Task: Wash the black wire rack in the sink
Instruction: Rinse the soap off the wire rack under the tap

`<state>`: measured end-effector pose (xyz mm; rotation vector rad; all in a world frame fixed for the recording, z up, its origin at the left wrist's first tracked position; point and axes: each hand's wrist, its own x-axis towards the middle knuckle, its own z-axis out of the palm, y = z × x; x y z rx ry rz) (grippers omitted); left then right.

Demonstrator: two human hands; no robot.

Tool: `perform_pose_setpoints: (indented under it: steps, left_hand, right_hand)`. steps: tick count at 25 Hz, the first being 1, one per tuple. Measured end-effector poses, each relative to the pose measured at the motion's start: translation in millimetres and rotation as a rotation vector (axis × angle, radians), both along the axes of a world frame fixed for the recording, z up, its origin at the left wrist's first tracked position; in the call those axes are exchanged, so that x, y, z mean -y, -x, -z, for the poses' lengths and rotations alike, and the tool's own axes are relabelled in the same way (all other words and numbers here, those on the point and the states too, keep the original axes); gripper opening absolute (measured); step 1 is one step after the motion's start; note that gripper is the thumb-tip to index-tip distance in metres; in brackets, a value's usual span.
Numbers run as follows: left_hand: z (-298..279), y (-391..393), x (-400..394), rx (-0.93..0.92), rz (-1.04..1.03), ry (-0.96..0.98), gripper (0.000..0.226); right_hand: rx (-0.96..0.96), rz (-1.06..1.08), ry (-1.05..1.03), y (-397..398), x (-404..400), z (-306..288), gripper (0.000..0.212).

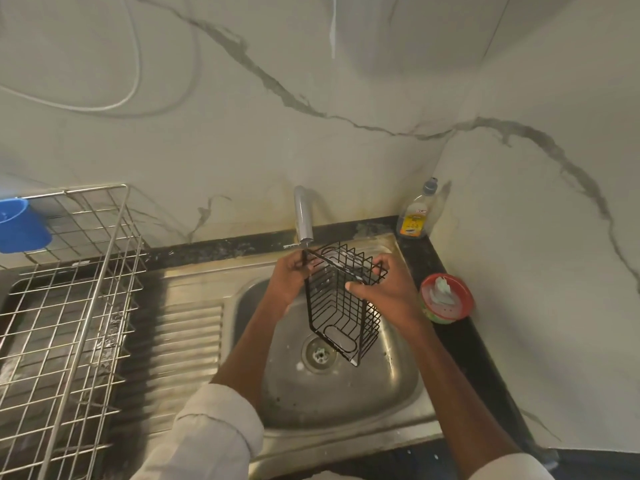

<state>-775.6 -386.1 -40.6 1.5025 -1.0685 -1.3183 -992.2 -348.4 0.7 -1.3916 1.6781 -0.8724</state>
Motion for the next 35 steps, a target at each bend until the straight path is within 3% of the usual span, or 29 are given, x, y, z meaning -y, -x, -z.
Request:
perform_pose_setpoints:
  steps: [9,18,24,35]
  left_hand:
    - [5.1,-10.4,0.2,0.306,-0.264,0.075,0.030]
    - [4.0,-14.4,3.9,0.243,-0.297,0.072,0.029]
    - [9.4,-11.0,7.4,0.240,-0.285,0.088,0.016]
    - [17.7,-42.4,-9.3,0.257,-0.427,0.098,0.022]
  right_hand:
    - [-0.118,-0.146,0.059,-16.0,-11.2,5.7,0.048]
    - [-0.189,-0.116,0.127,-24.2,-17.1,6.5,0.052]
    - [-0.219,-0.085,0.165,-25.7,-20.3,12.7,0.055]
    - [-0.191,-0.160,0.132,-55.7,-29.1,11.4,0.052]
